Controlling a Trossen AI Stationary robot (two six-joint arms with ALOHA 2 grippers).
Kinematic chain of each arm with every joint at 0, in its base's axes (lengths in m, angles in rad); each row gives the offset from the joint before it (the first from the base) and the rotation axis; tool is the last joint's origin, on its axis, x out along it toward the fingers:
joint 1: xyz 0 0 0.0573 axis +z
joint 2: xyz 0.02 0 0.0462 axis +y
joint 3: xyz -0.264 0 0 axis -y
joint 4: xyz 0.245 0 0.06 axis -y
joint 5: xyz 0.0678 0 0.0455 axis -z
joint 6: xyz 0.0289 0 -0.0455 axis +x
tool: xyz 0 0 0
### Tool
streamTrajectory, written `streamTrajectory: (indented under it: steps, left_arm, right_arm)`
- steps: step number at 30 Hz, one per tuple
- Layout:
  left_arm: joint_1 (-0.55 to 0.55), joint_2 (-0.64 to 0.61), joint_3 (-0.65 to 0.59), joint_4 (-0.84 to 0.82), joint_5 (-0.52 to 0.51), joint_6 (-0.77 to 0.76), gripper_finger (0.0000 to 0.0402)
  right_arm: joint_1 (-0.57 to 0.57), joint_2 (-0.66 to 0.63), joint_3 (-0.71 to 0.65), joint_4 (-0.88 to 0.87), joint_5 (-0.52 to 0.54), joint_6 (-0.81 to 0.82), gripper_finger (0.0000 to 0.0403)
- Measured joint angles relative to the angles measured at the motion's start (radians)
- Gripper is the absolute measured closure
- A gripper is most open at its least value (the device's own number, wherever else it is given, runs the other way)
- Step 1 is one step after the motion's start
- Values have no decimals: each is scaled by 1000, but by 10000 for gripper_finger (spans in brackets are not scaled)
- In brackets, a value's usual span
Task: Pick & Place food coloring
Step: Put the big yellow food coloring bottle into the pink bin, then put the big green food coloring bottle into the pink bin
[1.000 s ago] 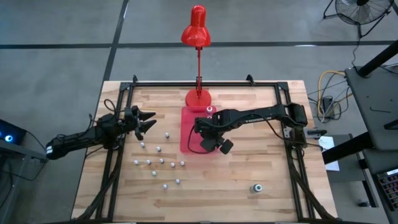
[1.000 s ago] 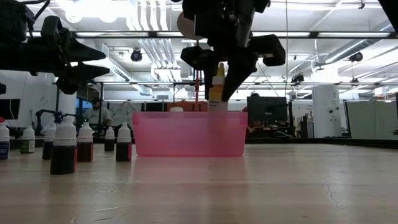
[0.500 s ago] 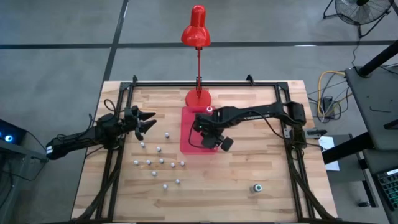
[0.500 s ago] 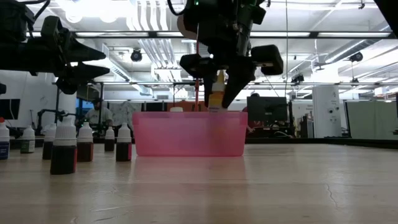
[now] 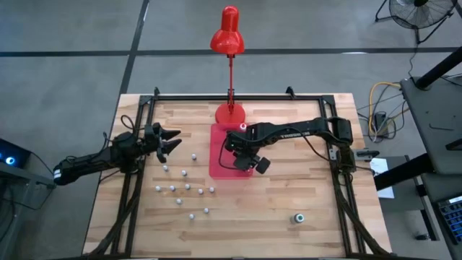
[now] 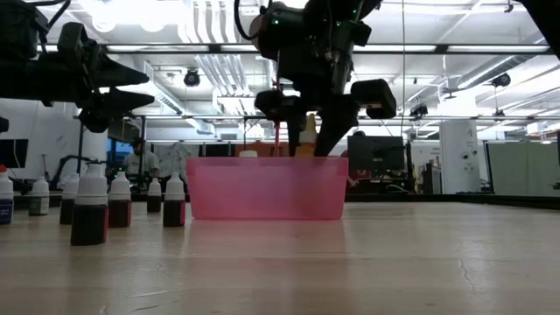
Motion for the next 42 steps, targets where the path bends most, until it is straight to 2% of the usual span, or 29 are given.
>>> streamTrajectory:
  steps: [3,11,17,22,28,42]
  left_arm:
    - [0,0,0,0,0,0,197]
    - [0,0,0,0,0,0,197]
    - [0,0,0,0,0,0,197]
    - [0,0,0,0,0,0,197]
    - [0,0,0,0,0,0,197]
    - [0,3,0,0,0,0,197]
  right_arm:
    - [2,0,-5,-1,0,23,259]
    - [1,0,-4,0,41,43,209]
    - [1,0,-5,0,49,46,188]
    - [1,0,8,-2,59,72,187]
    - [7,-19,33,-18,126,92,186]
    - [56,-135,71,-121,128,180,186]
